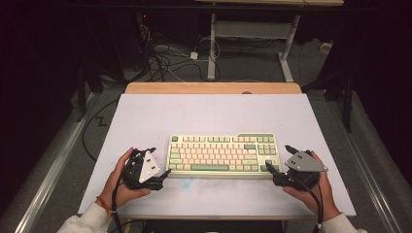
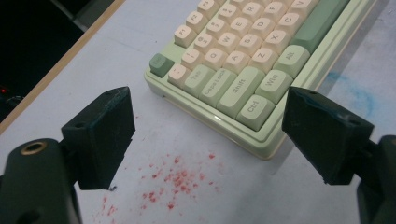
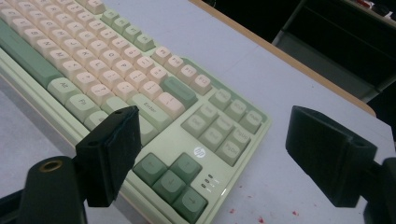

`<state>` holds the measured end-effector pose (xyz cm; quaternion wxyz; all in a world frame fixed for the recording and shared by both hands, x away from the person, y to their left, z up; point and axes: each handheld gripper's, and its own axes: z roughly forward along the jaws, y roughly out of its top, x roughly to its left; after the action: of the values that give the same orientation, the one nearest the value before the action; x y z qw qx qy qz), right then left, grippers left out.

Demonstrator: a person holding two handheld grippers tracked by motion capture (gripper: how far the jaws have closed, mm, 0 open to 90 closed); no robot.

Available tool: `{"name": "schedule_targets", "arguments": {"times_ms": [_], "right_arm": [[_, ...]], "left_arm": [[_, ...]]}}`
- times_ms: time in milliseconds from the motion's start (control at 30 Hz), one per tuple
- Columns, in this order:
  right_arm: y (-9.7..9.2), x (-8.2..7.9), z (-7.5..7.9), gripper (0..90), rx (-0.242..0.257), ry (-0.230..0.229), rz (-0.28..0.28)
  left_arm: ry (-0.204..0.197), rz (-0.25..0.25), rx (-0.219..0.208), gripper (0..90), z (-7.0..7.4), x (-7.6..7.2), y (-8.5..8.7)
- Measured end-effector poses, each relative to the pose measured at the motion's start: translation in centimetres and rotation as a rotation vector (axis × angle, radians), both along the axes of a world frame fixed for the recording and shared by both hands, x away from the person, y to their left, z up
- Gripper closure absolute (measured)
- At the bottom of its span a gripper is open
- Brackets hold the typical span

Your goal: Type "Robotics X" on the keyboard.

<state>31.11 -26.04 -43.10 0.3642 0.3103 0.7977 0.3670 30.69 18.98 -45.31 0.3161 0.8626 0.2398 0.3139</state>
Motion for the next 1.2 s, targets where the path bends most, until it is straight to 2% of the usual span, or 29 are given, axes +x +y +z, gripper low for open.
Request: {"name": "schedule_targets", "arguments": {"times_ms": [600,900,1133,1200], "right_arm": [[-1.7,-0.3,-0.7,18.5,-0.004,0.014,-0.032],[-3.0,-0.5,-1.5,18.5,0.002,0.037,-0.068],[-4.3,-0.6,-2.3,18.6,0.018,0.052,-0.1],[-4.6,-0.7,-2.6,18.6,0.021,0.064,-0.109]], "left_arm": [[0.029,0.031,0.005,16.0,-1.0,-0.7,1.9],[0.057,0.054,0.003,16.0,-1.6,-0.8,2.9],[0.081,0.073,-0.006,16.0,-2.1,-0.8,3.8],[0.092,0.079,-0.022,16.0,-2.3,-0.8,4.0]]}}
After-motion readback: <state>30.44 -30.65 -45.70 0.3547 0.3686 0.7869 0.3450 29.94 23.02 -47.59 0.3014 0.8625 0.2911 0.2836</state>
